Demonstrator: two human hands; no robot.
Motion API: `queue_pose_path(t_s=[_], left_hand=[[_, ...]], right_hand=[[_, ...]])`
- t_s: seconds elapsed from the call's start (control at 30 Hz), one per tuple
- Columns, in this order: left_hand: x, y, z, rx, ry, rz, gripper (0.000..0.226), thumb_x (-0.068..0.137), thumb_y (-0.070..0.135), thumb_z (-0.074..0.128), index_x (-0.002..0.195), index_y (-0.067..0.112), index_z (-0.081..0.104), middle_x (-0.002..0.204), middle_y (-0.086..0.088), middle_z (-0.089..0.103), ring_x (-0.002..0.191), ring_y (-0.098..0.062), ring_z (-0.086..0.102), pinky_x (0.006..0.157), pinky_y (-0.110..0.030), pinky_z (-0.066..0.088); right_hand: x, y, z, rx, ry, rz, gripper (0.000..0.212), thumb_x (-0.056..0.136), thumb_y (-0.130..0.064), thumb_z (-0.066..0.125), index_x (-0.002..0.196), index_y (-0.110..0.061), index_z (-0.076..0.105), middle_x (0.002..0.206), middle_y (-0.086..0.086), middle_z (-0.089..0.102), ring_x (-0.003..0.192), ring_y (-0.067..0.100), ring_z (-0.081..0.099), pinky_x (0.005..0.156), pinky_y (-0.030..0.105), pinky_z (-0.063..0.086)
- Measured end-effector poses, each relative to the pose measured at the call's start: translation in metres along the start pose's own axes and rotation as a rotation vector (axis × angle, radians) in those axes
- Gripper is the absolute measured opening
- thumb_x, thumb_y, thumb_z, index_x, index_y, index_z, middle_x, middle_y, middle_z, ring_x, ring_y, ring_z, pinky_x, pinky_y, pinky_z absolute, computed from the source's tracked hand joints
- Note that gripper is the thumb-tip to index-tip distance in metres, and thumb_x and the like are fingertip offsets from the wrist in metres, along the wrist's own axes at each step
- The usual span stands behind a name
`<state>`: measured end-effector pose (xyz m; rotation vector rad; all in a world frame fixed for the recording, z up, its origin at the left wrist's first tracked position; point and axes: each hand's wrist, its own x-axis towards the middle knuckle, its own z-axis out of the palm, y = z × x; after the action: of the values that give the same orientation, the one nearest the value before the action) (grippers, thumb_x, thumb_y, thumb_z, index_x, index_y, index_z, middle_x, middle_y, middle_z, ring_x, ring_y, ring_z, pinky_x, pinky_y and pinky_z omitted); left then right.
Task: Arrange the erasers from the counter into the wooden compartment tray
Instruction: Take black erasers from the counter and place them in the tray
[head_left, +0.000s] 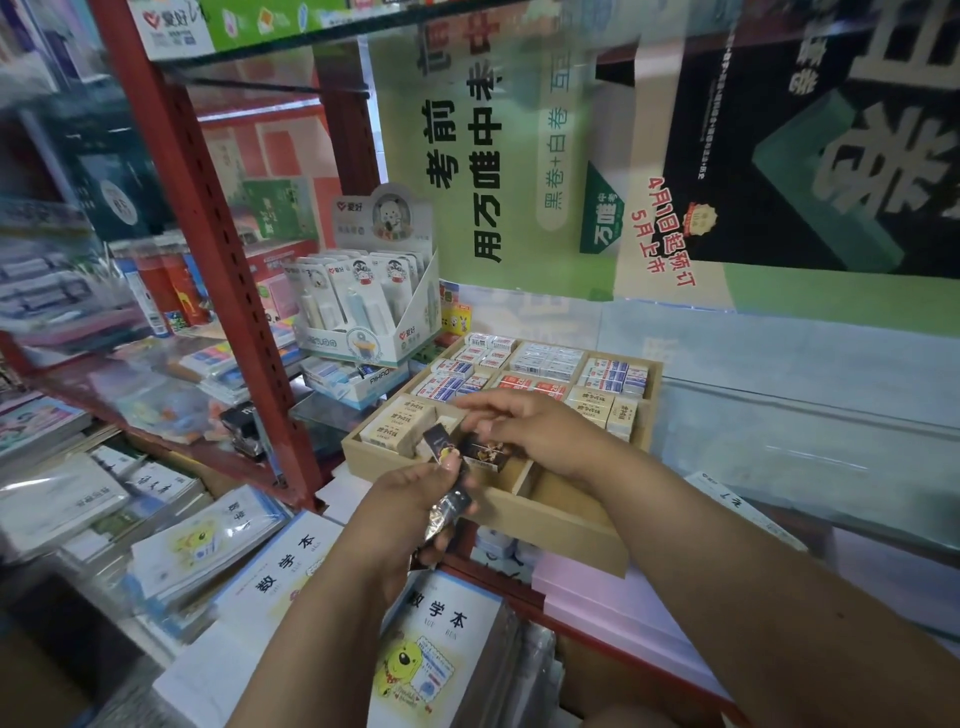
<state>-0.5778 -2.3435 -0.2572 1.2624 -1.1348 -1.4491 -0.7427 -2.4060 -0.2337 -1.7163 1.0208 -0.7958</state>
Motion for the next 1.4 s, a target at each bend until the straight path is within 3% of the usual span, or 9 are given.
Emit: queue_pose_path(t_s=[0.17, 0.37, 0.6, 0.77, 0.93, 1.07, 1.2, 1.3, 1.4], left_hand=[[-0.001, 0.004, 0.005, 0.007, -0.112, 0.048, 0.034, 0.096, 0.035, 0.049, 0.081, 0.008, 0.063, 0.07, -0.012, 0.064, 0.037, -0.012, 0.037, 0.041, -0.016, 0.022], [-0.001, 0.006, 0.006, 0.007, -0.105, 0.073, 0.034, 0.096, 0.035, 0.049, 0.081, 0.009, 0.065, 0.069, -0.009, 0.064, 0.039, -0.013, 0.038, 0.042, -0.017, 0.023], [0.005, -0.001, 0.008, 0.341, 0.108, 0.225, 0.042, 0.09, 0.029, 0.065, 0.079, -0.01, 0.058, 0.051, -0.003, 0.042, 0.041, -0.011, 0.035, 0.045, -0.021, 0.03], [0.011, -0.002, 0.005, 0.473, 0.2, 0.318, 0.044, 0.084, 0.031, 0.072, 0.072, -0.008, 0.058, 0.049, -0.002, 0.04, 0.048, -0.015, 0.036, 0.052, -0.029, 0.031], [0.016, -0.001, 0.003, 0.504, 0.241, 0.36, 0.029, 0.085, 0.032, 0.072, 0.075, 0.004, 0.068, 0.054, 0.0, 0.047, 0.053, -0.015, 0.041, 0.058, -0.034, 0.038], [0.019, 0.002, 0.004, 0.513, 0.245, 0.384, 0.018, 0.084, 0.031, 0.073, 0.08, 0.014, 0.073, 0.061, -0.002, 0.057, 0.055, -0.013, 0.044, 0.057, -0.037, 0.043], [0.014, 0.008, 0.006, 0.455, 0.243, 0.334, 0.022, 0.085, 0.028, 0.072, 0.072, 0.01, 0.071, 0.05, 0.009, 0.052, 0.049, -0.009, 0.044, 0.049, -0.022, 0.036], [0.012, 0.012, -0.002, 0.169, 0.308, 0.133, 0.023, 0.092, 0.024, 0.063, 0.079, 0.006, 0.07, 0.052, -0.002, 0.048, 0.042, -0.012, 0.037, 0.041, -0.018, 0.029], [0.012, 0.014, -0.013, -0.114, 0.432, -0.024, 0.018, 0.087, 0.019, 0.061, 0.085, 0.004, 0.069, 0.058, -0.008, 0.049, 0.044, -0.017, 0.038, 0.042, -0.021, 0.029]], right_hand=[[-0.006, -0.008, 0.005, 0.14, -0.048, -0.021, 0.038, 0.09, 0.007, 0.053, 0.117, -0.018, 0.06, 0.108, 0.0, 0.062, 0.095, 0.008, 0.059, 0.081, 0.016, 0.048], [-0.009, -0.011, 0.005, 0.406, -0.044, -0.049, 0.027, 0.089, 0.009, 0.054, 0.101, -0.014, 0.06, 0.092, 0.005, 0.065, 0.062, 0.003, 0.059, 0.061, 0.016, 0.048], [-0.007, -0.01, 0.013, 0.056, 0.077, -0.027, 0.029, 0.082, -0.012, 0.072, 0.106, -0.029, 0.069, 0.07, -0.008, 0.058, 0.066, 0.007, 0.055, 0.071, 0.026, 0.044], [-0.001, -0.017, 0.013, 0.002, 0.157, -0.007, 0.03, 0.08, -0.003, 0.071, 0.106, -0.018, 0.07, 0.071, 0.0, 0.063, 0.057, 0.006, 0.054, 0.066, 0.029, 0.046], [0.002, -0.027, 0.011, -0.158, 0.128, -0.027, 0.026, 0.074, -0.013, 0.079, 0.09, -0.024, 0.063, 0.081, -0.001, 0.068, 0.073, 0.012, 0.064, 0.081, 0.036, 0.054], [0.004, -0.027, 0.011, -0.172, 0.167, -0.038, 0.027, 0.07, -0.015, 0.082, 0.08, -0.025, 0.06, 0.079, -0.002, 0.067, 0.076, 0.015, 0.065, 0.08, 0.037, 0.054], [0.01, -0.025, 0.007, -0.149, 0.23, -0.023, 0.02, 0.071, -0.015, 0.082, 0.078, -0.021, 0.065, 0.075, 0.001, 0.067, 0.069, 0.013, 0.062, 0.076, 0.037, 0.055], [0.016, -0.018, -0.005, -0.22, 0.299, 0.042, 0.013, 0.072, -0.017, 0.081, 0.079, -0.018, 0.07, 0.076, -0.001, 0.068, 0.071, 0.016, 0.064, 0.077, 0.041, 0.057], [0.019, -0.01, -0.006, -0.438, 0.217, 0.106, 0.018, 0.072, -0.022, 0.081, 0.089, -0.017, 0.075, 0.089, -0.001, 0.072, 0.08, 0.014, 0.064, 0.077, 0.033, 0.055]])
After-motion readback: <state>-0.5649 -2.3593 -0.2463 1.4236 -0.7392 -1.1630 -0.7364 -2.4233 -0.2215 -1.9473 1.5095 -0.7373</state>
